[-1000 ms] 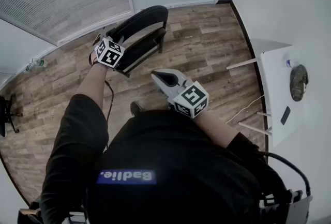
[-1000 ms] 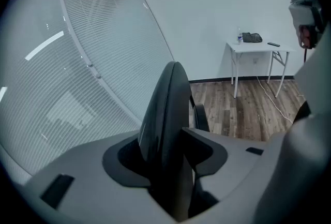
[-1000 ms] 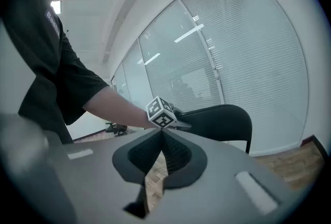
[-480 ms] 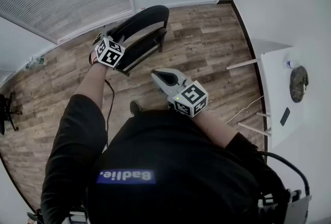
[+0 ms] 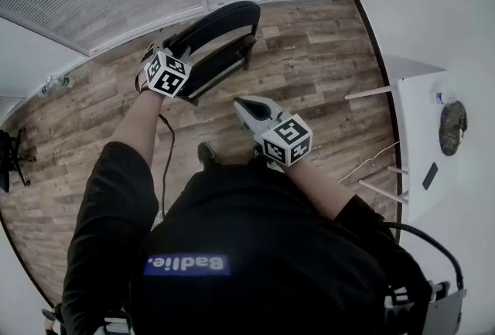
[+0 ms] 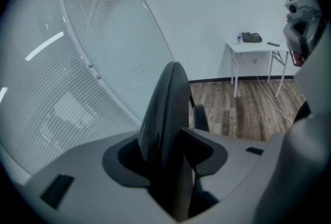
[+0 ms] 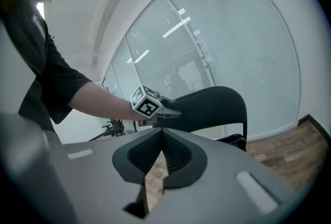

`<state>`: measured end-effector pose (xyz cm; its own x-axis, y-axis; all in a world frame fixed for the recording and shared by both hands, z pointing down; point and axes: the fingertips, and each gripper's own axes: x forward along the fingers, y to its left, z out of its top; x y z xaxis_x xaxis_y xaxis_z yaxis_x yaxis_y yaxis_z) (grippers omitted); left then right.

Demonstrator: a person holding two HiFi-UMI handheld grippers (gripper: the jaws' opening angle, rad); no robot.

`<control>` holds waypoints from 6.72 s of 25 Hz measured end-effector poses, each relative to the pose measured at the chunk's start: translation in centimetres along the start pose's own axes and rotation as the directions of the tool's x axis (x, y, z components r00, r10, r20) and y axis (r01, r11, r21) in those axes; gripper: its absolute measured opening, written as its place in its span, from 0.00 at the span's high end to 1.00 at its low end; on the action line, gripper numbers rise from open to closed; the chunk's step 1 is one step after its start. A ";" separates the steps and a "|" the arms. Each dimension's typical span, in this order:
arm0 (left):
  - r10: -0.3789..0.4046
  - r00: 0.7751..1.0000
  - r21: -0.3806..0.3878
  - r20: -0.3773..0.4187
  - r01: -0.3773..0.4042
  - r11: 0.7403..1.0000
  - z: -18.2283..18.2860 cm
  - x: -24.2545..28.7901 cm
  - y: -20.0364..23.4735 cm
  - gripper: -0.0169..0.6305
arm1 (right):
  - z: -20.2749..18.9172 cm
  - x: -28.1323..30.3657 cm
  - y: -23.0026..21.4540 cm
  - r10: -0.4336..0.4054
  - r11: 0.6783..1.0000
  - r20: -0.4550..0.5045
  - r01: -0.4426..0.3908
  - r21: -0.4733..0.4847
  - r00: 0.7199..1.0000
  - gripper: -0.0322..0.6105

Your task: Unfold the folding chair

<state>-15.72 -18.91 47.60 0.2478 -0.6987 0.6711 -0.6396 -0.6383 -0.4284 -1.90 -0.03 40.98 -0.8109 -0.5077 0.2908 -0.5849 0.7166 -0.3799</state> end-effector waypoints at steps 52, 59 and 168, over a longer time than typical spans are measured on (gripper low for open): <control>0.016 1.000 0.018 0.009 -0.016 1.000 -0.9 1.6 -0.5 0.69 | -16.1 25.7 -22.5 -0.245 0.574 -0.070 0.203 0.793 0.967 0.60; 0.007 1.000 0.013 0.007 -0.008 1.000 -1.1 1.4 -1.0 0.69 | -16.4 24.8 -22.1 -0.245 0.566 -0.011 0.152 0.810 0.970 0.66; -0.151 0.982 -0.517 0.117 0.190 0.835 -9.5 0.8 -6.9 0.60 | -30.0 -1.8 -13.1 0.123 0.749 -0.417 0.192 0.634 0.901 0.19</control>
<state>-18.06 -12.03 56.83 0.4249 -0.6276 0.6523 -0.8631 -0.4982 0.0828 7.68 5.79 71.80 -0.7955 -0.1700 0.5817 -0.6036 0.1362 -0.7856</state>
